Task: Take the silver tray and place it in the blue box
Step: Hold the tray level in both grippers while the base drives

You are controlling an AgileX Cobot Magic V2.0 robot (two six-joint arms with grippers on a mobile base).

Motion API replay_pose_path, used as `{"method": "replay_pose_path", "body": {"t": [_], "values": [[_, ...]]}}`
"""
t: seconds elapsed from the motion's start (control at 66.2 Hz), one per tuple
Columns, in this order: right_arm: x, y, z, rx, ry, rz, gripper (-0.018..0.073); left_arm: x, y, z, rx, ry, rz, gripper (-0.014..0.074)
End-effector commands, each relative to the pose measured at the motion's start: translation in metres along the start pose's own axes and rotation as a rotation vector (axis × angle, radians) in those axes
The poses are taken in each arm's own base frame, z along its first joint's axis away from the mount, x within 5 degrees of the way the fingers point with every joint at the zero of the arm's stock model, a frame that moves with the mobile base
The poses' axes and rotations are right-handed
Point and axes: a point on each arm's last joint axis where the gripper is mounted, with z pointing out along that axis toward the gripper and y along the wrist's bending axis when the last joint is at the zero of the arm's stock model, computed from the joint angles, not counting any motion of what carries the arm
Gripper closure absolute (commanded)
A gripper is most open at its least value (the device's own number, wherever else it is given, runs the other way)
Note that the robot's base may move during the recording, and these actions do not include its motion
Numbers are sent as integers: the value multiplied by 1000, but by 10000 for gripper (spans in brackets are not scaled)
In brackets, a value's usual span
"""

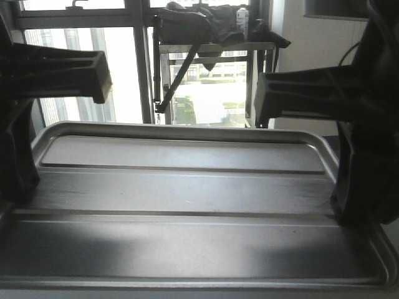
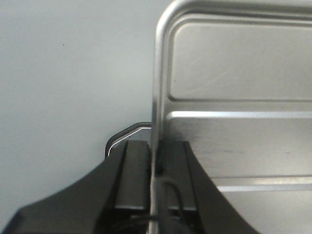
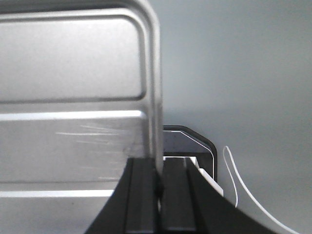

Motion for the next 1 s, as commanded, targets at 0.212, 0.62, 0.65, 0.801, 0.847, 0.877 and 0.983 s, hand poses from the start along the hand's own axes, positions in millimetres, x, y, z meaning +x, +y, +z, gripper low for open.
{"method": "replay_pose_path", "body": {"t": [0.212,0.62,0.65,0.801,0.847,0.877,0.983], "values": [[-8,5,-13,-72,-68,-2,503,-5,-4,-13,66,-47,-13,591],[-8,5,-13,-71,-68,-2,503,-5,-4,-13,65,-49,-12,591],[-8,5,-13,-71,-68,-2,503,-5,-4,-13,65,-49,-12,591],[-8,5,-13,-71,-68,-2,503,-5,-3,-13,65,-51,-11,591],[-8,5,-13,-71,-68,-2,503,-5,-3,-13,65,-51,-11,591],[-8,5,-13,-71,-68,-2,503,-5,-3,-13,64,-51,-11,591],[-8,5,-13,-71,-68,-2,503,-5,-3,-13,64,-52,-10,591]]}}
